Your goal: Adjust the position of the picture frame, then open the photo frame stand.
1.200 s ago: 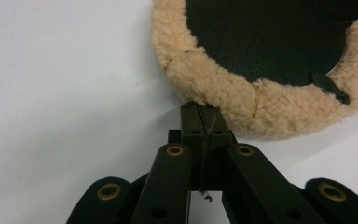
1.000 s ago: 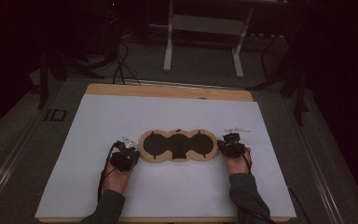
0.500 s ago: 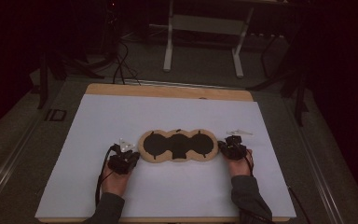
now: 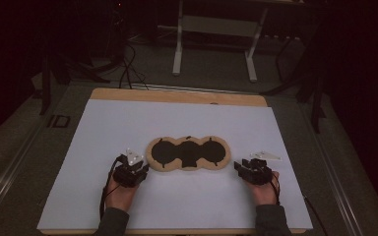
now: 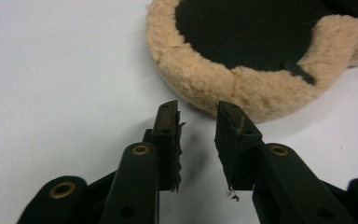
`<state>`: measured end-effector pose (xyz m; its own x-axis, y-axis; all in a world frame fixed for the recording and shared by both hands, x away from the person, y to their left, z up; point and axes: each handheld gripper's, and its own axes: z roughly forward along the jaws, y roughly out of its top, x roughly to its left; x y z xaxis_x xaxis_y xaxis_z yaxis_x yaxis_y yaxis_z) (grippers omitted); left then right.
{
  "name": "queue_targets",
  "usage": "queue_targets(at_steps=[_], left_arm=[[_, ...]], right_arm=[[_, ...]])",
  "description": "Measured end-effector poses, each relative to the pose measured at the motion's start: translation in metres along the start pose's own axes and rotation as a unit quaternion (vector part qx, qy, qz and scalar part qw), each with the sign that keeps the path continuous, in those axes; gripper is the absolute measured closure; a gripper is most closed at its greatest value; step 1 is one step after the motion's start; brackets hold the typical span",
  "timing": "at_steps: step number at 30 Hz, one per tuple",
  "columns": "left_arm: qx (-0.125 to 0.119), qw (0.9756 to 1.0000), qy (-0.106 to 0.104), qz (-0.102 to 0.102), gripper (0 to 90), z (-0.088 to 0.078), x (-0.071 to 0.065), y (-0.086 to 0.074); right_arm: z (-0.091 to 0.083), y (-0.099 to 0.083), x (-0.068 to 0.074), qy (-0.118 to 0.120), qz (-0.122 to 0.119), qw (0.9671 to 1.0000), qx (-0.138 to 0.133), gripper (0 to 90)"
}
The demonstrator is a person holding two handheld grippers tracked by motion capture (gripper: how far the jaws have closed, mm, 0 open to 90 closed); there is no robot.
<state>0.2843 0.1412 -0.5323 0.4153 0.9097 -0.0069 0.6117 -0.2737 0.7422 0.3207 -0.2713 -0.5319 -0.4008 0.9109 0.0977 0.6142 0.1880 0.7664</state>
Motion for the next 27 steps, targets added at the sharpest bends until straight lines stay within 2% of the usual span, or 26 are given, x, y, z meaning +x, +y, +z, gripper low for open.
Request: queue_targets(at_steps=[3,5,7,10,12,14,18,19,20,24,27], left_arm=[[0.0,1.0,-0.009,0.001,64.7,-0.001,-0.002,-0.003],[-0.001,0.9999,-0.017,0.003,63.2,-0.002,-0.004,-0.004],[-0.006,0.9997,-0.023,0.008,62.9,-0.003,-0.007,-0.003],[-0.012,0.9992,-0.031,0.022,62.6,-0.006,-0.013,0.0],[-0.017,0.9987,-0.036,0.03,62.5,-0.008,-0.018,0.003],[-0.023,0.998,-0.043,0.039,62.5,-0.009,-0.024,0.007],[-0.031,0.995,-0.063,0.07,62.4,-0.01,-0.037,0.017],[-0.031,0.995,-0.063,0.07,62.5,-0.01,-0.037,0.017],[-0.034,0.993,-0.081,0.079,62.5,-0.009,-0.043,0.022],[-0.034,0.9905,-0.099,0.09,64.4,-0.006,-0.05,0.025],[-0.028,0.9893,-0.103,0.1,65.2,-0.001,-0.056,0.025]], right_arm=[[-0.008,-0.003,0.0,0.009,0.004,0.9999,-0.005,55.4],[-0.014,-0.004,0.0,0.007,0.003,0.9999,-0.01,53.4],[-0.02,-0.005,-0.001,0.004,0.015,0.9997,-0.017,52.0],[-0.028,-0.01,-0.001,0.007,0.027,0.9994,-0.023,51.1],[-0.032,-0.014,0.0,-0.001,0.019,0.9996,-0.02,50.4],[-0.033,-0.016,0.0,-0.005,0.022,0.9995,-0.023,50.5],[-0.026,-0.018,0.0,-0.007,0.019,0.9996,-0.022,50.2],[-0.026,-0.018,0.0,-0.007,0.019,0.9996,-0.022,50.2],[-0.024,-0.019,0.0,-0.008,0.018,0.9996,-0.02,50.1],[-0.017,-0.016,0.002,-0.006,0.012,0.9997,-0.019,49.6],[-0.017,-0.014,0.002,-0.007,0.011,0.9996,-0.027,49.6]])
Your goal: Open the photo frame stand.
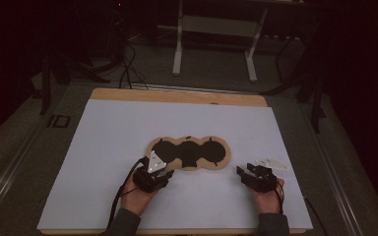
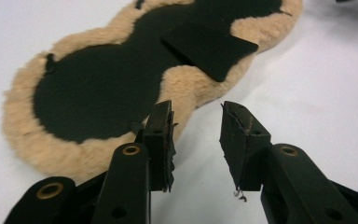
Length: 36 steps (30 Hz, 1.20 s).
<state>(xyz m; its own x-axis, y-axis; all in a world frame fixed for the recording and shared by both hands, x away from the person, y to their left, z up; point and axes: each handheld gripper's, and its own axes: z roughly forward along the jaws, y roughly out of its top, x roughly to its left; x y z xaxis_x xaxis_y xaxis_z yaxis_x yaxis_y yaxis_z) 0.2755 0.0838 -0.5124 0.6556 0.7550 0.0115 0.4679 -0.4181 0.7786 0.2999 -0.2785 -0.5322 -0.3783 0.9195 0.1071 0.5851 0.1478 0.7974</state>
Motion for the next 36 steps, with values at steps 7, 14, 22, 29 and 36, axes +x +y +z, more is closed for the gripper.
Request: queue_targets(at_steps=[7,14,22,29,36], left_arm=[[0.004,0.9998,-0.019,0.009,68.3,0.012,-0.012,0.002],[0.021,0.9993,-0.028,0.009,89.0,0.024,-0.018,0.003],[0.041,0.9989,-0.02,0.009,90.0,0.042,-0.016,0.008],[0.045,0.9988,-0.017,0.009,90.0,0.051,-0.014,0.013],[0.045,0.9988,-0.017,0.008,90.0,0.05,-0.015,0.017]], right_arm=[[-0.002,-0.001,-0.003,-0.003,0.004,0.9999,-0.013,49.6],[-0.004,-0.001,-0.005,-0.007,0.011,0.9997,-0.021,49.7],[-0.005,0.0,-0.004,-0.006,0.007,0.9997,-0.023,50.0],[-0.008,-0.001,-0.004,-0.007,0.008,0.9995,-0.028,50.4],[-0.007,-0.001,-0.003,-0.008,0.0,0.9997,-0.023,50.5]])
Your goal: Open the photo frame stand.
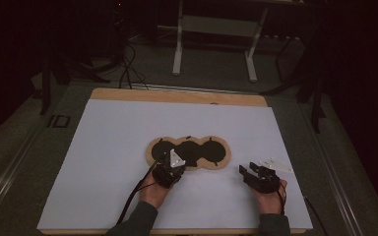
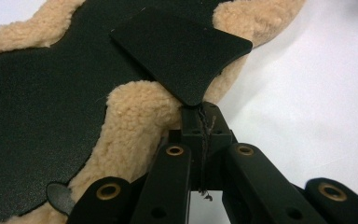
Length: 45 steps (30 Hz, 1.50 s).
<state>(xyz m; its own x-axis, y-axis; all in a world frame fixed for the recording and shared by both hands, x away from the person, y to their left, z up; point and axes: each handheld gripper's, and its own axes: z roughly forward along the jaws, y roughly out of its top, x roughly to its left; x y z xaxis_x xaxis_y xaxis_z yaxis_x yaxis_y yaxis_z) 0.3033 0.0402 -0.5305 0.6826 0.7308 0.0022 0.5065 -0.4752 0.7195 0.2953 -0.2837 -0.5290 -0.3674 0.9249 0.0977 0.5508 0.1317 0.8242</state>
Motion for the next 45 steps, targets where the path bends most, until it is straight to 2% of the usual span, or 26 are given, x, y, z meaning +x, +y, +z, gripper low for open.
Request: queue_targets(at_steps=[5,13,16,19,23,28,32,34,35,40,43,45], left_arm=[[-0.011,0.9999,0.0,-0.003,90.0,-0.002,0.0,0.002],[-0.055,0.9982,0.005,-0.025,90.0,-0.013,0.008,0.015],[-0.057,0.9978,0.001,-0.034,90.0,-0.014,0.012,0.019],[-0.05,0.9981,0.001,-0.034,90.0,-0.012,0.013,0.019],[-0.047,0.9985,0.0,-0.029,82.7,-0.011,0.013,0.019],[-0.043,0.9987,0.017,-0.021,73.3,-0.012,0.016,0.018],[-0.038,0.9989,0.026,-0.002,60.9,-0.01,0.017,0.019],[-0.033,0.9985,0.042,0.012,56.6,-0.008,0.017,0.019],[-0.032,0.9985,0.041,0.018,54.7,-0.007,0.017,0.019],[-0.032,0.9979,0.039,0.041,49.9,-0.003,0.017,0.024],[-0.032,0.9981,0.034,0.041,48.9,-0.001,0.019,0.028],[-0.029,0.9979,0.032,0.049,48.5,0.001,0.019,0.03]], right_arm=[[0.0,0.0,0.0,0.0,-0.001,1.0,0.0,50.6],[0.001,0.0,0.0,-0.001,-0.003,1.0,0.003,50.7],[0.001,0.0,0.0,-0.001,-0.002,1.0,0.003,50.8],[0.001,0.0,0.0,-0.001,-0.003,1.0,0.003,50.7],[0.001,0.0,-0.001,-0.001,-0.003,1.0,0.003,50.7],[0.001,-0.001,-0.001,-0.002,-0.003,1.0,0.004,50.7],[0.001,-0.001,-0.001,-0.002,-0.003,1.0,0.004,50.7],[0.001,-0.001,-0.001,-0.002,-0.003,1.0,0.005,50.6],[0.001,-0.001,-0.001,-0.002,-0.003,1.0,0.005,50.6],[0.001,-0.001,-0.001,-0.002,-0.003,1.0,0.005,50.6],[0.001,-0.001,-0.001,-0.002,-0.003,1.0,0.005,50.5],[0.001,-0.001,-0.001,-0.001,-0.003,1.0,0.005,50.5]])
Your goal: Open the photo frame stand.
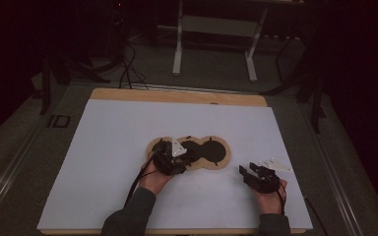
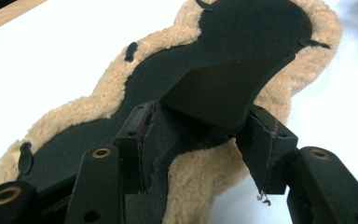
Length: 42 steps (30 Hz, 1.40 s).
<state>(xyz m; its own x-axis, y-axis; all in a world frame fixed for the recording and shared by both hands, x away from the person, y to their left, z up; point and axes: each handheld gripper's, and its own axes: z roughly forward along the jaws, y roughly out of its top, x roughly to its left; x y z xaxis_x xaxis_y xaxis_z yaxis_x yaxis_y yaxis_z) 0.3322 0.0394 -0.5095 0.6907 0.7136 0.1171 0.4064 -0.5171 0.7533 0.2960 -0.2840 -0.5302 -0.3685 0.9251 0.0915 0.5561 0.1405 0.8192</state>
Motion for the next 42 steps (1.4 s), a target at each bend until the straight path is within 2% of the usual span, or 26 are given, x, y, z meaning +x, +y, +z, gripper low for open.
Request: queue_targets(at_steps=[2,6,14,27,32,34,42], left_arm=[[-0.001,1.0,-0.002,0.005,48.3,0.001,0.0,0.001],[0.003,0.9996,-0.006,0.029,49.4,0.004,0.001,0.006],[0.009,0.9984,-0.017,0.053,54.6,0.013,0.001,0.012],[0.011,0.9952,-0.04,0.089,52.9,0.021,0.006,0.018],[0.012,0.9939,-0.038,0.103,55.5,0.023,0.005,0.02],[0.015,0.9928,-0.028,0.115,58.7,0.024,0.004,0.021],[0.016,0.9926,-0.018,0.119,67.4,0.023,0.006,0.026]], right_arm=[[0.0,0.0,0.0,0.0,0.0,1.0,0.0,50.5],[0.0,0.0,0.0,0.001,0.0,1.0,0.001,50.5],[0.0,0.0,0.0,0.001,-0.001,1.0,0.002,50.5],[0.001,0.0,0.0,0.002,-0.001,1.0,0.002,50.4],[0.001,0.0,0.0,0.002,-0.001,1.0,0.003,50.4],[0.001,0.0,0.0,0.002,-0.001,1.0,0.003,50.3],[0.001,0.0,0.0,0.002,-0.001,1.0,0.003,50.3]])
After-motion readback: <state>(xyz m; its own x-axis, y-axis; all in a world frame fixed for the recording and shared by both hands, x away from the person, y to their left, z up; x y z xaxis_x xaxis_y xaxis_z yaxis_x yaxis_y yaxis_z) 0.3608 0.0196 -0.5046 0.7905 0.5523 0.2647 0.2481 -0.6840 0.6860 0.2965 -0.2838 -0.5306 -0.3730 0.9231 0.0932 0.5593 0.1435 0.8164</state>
